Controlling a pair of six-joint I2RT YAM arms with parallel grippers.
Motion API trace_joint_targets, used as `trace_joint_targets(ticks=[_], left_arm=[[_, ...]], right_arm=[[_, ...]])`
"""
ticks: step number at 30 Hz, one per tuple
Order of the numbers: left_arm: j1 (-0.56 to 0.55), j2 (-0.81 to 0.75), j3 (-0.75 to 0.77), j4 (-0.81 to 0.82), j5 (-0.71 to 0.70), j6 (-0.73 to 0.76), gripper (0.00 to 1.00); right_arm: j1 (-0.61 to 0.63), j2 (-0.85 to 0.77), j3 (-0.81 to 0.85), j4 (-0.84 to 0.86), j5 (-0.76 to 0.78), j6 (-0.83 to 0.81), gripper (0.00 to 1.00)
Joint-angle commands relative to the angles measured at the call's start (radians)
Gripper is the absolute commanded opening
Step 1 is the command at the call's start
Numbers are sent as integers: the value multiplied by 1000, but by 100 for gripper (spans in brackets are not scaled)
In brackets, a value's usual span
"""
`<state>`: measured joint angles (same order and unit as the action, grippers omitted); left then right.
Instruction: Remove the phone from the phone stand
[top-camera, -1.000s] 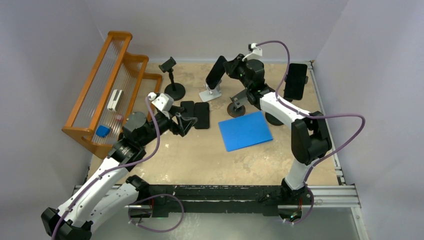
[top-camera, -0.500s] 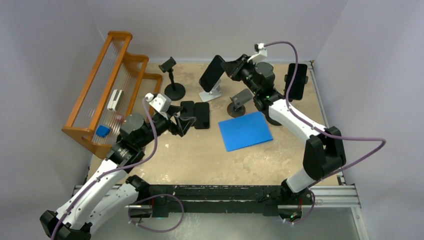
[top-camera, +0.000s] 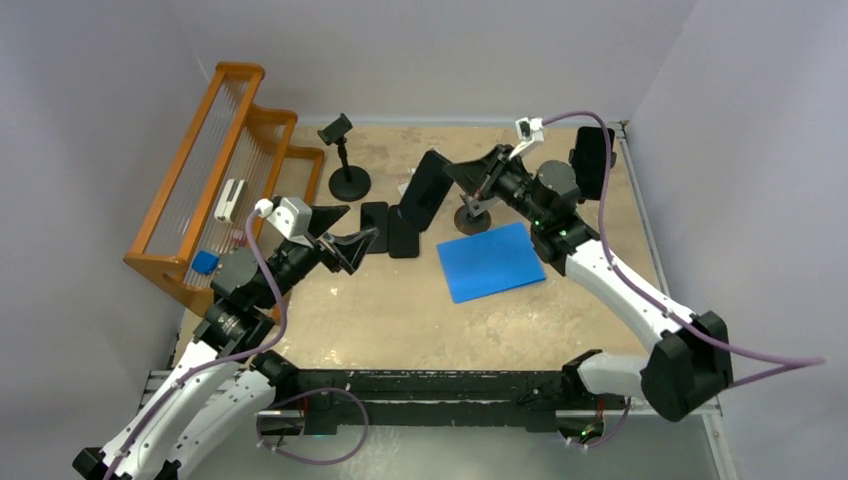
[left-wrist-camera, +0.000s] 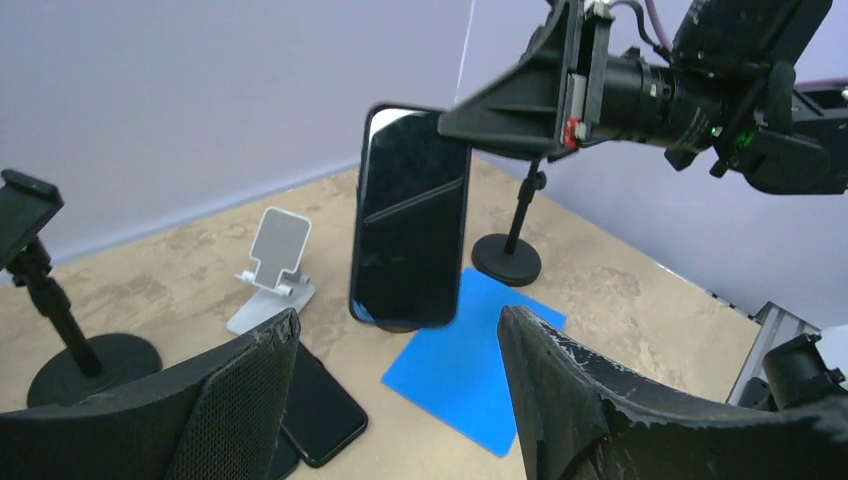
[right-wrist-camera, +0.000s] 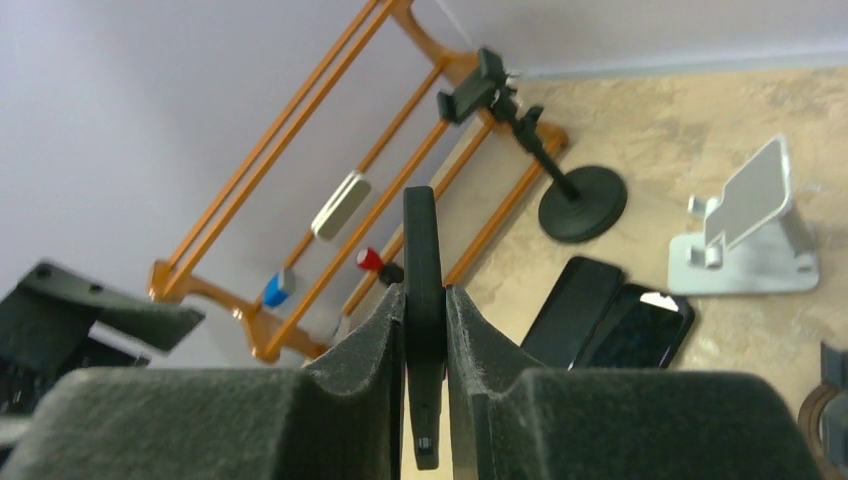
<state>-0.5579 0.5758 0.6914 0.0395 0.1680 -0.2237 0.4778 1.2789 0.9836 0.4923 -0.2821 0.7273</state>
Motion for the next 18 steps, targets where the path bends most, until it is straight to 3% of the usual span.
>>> trace_joint_targets(ticks=[1,12,18], left_arm=[[-4,30,-2,71,83,9,71],[-6,90,-10,103,220,4,71],[-14,143,-1,106,410,-68,72]], right_arm=[[4,-137,-96,88,-108,44,0],[5,-382,-469,170,-220,153,0],[5,-456,-637,285,-294,220,0]])
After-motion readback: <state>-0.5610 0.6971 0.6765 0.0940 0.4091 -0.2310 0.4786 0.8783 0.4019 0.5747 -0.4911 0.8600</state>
